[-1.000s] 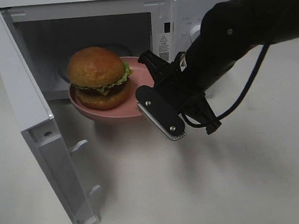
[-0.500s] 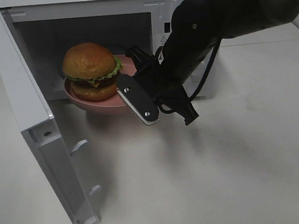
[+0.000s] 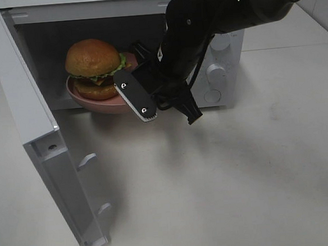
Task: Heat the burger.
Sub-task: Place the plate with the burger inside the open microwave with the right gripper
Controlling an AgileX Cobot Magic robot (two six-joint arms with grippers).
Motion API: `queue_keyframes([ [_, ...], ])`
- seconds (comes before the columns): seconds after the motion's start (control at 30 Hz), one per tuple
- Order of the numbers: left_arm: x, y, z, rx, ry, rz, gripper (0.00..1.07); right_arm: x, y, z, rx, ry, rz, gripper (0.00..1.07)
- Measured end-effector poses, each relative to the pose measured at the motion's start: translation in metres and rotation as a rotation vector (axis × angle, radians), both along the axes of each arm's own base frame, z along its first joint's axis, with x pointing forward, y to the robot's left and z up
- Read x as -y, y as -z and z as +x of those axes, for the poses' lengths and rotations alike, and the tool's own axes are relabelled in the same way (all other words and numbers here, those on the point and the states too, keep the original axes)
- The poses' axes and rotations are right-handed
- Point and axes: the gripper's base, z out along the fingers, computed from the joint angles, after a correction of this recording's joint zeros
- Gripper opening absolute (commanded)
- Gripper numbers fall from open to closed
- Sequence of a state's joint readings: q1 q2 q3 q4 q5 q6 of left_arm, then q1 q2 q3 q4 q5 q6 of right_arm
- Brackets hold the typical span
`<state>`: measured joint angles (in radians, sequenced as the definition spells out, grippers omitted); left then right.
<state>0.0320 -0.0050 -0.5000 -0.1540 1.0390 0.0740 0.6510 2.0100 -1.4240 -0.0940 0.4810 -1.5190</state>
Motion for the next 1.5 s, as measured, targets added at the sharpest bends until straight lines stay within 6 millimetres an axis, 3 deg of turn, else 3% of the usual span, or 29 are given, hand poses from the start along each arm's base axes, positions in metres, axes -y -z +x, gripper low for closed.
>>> queue_keyframes([
  [0.23, 0.0, 0.0, 0.0, 0.0, 0.0, 0.0, 0.98, -0.012, -0.002, 0.019, 0.019, 0.04, 0.01, 0.02],
  [1.1, 0.0, 0.0, 0.0, 0.0, 0.0, 0.0, 0.98, -0.034, 0.009, 0.054, 0.042, 0.091, 0.009, 0.05],
  [1.37, 0.0, 0.0, 0.0, 0.0, 0.0, 0.0, 0.98, -0.04, 0.011, 0.064, 0.073, 0.083, 0.013, 0.14],
  [1.43, 0.0, 0.0, 0.0, 0.0, 0.0, 0.0, 0.98, -0.041, 0.01, 0.065, 0.081, 0.082, 0.017, 0.2],
  [1.47, 0.0, 0.0, 0.0, 0.0, 0.0, 0.0, 0.98, -0.042, 0.008, 0.067, 0.1, 0.078, 0.032, 0.28],
  [1.5, 0.0, 0.0, 0.0, 0.0, 0.0, 0.0, 0.98, -0.042, 0.008, 0.067, 0.1, 0.078, 0.032, 0.28],
])
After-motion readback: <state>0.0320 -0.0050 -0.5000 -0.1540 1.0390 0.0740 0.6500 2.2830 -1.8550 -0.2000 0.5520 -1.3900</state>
